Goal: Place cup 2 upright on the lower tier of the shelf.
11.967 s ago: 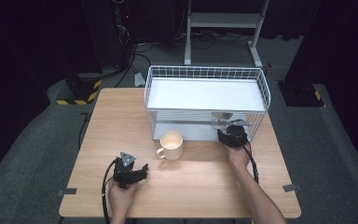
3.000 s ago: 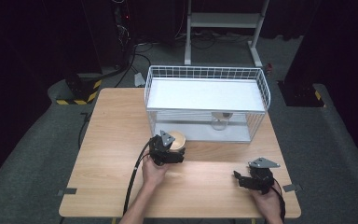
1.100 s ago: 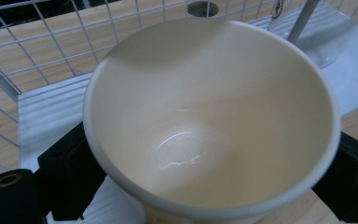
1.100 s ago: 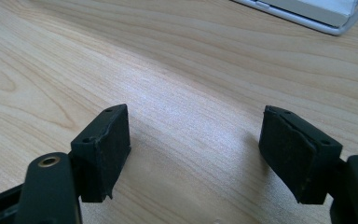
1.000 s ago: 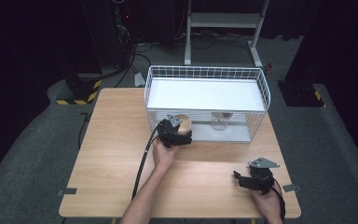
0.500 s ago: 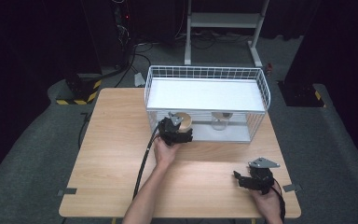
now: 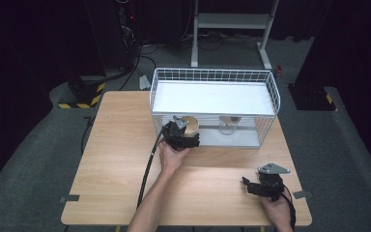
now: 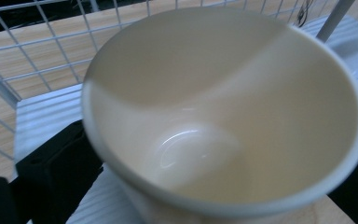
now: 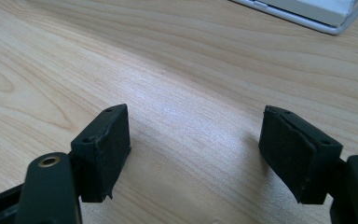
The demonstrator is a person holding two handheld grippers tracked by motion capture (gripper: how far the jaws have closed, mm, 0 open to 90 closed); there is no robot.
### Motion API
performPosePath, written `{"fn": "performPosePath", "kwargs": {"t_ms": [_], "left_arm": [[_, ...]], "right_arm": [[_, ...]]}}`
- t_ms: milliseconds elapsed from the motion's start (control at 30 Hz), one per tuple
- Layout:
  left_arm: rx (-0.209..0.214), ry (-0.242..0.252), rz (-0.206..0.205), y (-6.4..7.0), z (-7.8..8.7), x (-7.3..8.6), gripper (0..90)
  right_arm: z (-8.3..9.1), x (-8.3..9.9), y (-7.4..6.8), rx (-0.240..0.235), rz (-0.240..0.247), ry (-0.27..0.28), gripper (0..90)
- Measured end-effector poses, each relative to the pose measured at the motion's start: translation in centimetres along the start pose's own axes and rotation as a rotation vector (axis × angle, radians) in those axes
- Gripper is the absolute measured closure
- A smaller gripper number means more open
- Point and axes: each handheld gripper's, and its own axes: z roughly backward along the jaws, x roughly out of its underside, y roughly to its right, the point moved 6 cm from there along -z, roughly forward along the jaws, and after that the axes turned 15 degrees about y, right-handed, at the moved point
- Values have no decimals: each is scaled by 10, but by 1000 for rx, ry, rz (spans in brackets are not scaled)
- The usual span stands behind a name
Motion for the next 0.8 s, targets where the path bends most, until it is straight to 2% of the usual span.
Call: {"fn": "performPosePath", "kwargs": {"t_ms": [33, 67, 100, 133, 200, 333, 533, 633, 800], "left_arm": [[-5, 2, 10, 1, 1, 0, 13], [-5, -2, -18, -2, 3, 0, 14], [-5, -2, -18, -2, 3, 0, 16], [-2, -1, -1, -1, 5, 1, 19], [4, 0, -16, -2, 7, 1, 28], [15, -2, -16, -2, 11, 3, 52], [31, 6, -32, -2, 18, 6, 110], [42, 10, -23, -1, 21, 9, 142], [38, 8, -29, -1, 26, 13, 189]], "right_arm": [[0, 0, 0, 0, 0, 0, 248], [0, 0, 0, 0, 0, 0, 248], [0, 0, 0, 0, 0, 0, 248], [0, 0, 0, 0, 0, 0, 248], [0, 0, 0, 0, 0, 0, 248], [0, 0, 0, 2, 1, 1, 248], [0, 0, 0, 3, 0, 2, 248], [0, 0, 0, 3, 0, 1, 248], [0, 0, 1, 3, 0, 1, 248]]}}
